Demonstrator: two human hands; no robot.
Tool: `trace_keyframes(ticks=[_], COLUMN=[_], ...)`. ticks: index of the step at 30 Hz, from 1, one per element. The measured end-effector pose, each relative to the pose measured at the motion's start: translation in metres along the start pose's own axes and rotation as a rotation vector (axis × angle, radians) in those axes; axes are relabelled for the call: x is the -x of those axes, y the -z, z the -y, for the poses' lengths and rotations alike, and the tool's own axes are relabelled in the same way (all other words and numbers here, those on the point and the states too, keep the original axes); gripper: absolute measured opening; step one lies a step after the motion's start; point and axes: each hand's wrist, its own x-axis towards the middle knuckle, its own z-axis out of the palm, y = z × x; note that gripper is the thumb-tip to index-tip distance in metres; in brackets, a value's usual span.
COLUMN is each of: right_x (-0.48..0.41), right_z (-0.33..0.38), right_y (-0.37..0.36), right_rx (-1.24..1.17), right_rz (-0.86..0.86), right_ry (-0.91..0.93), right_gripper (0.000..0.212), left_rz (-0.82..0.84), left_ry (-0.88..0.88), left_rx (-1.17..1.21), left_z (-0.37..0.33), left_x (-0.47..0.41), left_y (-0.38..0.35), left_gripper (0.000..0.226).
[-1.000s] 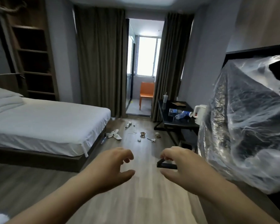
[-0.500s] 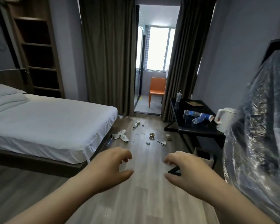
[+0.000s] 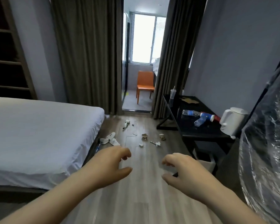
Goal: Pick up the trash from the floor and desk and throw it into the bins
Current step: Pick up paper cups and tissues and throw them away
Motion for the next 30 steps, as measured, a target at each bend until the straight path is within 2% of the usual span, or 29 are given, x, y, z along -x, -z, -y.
trace_keyframes(ticks=[7,21,30], right_x=[-0.095,-0.320,-0.443], right_z=[-0.037,-0.200,-0.269], right_y=[-0.015,-0.007,-0.021], right_rx=[-0.028,-0.050,-0.072], right_rz=[0.052,0.019,0.063], right_ry=[-0.104,-0.137,-0.191], right_gripper=[0.035,0.040,0.039], left_rz=[0.069,0.108,0.147], left_ry=[-0.050,0.006,0.001], left_rx=[0.012,-0.005,0.020], left_z=[0.055,0.116,0.169], left_x=[-0.105,-0.362,-0.508], left_y=[-0.019,-0.052,-0.081], left_gripper=[0.036,0.036,0.035])
